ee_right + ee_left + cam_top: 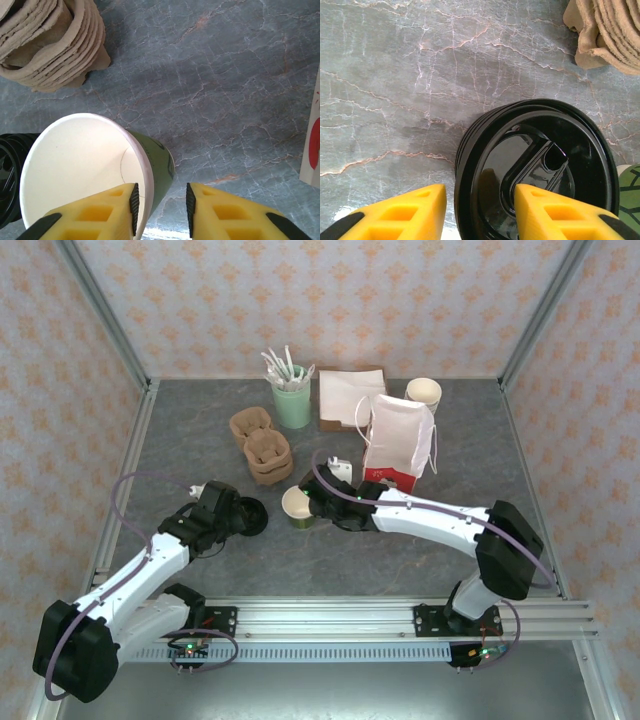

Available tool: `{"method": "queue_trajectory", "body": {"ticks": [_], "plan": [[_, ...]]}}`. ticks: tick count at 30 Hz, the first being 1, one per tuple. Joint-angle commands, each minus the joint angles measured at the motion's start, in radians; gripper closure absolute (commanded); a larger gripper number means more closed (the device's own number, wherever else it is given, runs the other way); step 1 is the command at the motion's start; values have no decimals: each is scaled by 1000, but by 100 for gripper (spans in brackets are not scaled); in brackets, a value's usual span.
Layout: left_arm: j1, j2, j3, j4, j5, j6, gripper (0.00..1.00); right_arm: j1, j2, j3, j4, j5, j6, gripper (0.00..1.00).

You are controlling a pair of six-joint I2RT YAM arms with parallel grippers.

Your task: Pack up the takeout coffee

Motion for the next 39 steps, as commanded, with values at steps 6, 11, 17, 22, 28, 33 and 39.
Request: {"method": "queue_trajectory", "body": {"ticks": [6, 11, 17, 22, 28, 33, 39], "plan": [[8, -8, 26, 6, -38, 22, 72, -1, -80, 88, -98, 63, -14, 65], [8, -18, 42, -8, -37, 34, 79, -11, -135, 99, -112, 59, -15, 65], [9, -61, 77, -29, -14, 49, 84, -32, -218, 100, -91, 11, -19, 65], [8, -73, 93, -41, -26, 59, 92, -42, -262, 95, -75, -3, -14, 64], [8, -81, 156, -62, 25, 68, 93, -43, -267, 111, -57, -53, -15, 64], [8, -99, 216, -104, 57, 82, 93, -43, -231, 143, -19, -127, 2, 64], [9, -116, 270, -133, 110, 94, 92, -44, -144, 256, -10, -234, 4, 63]]}}
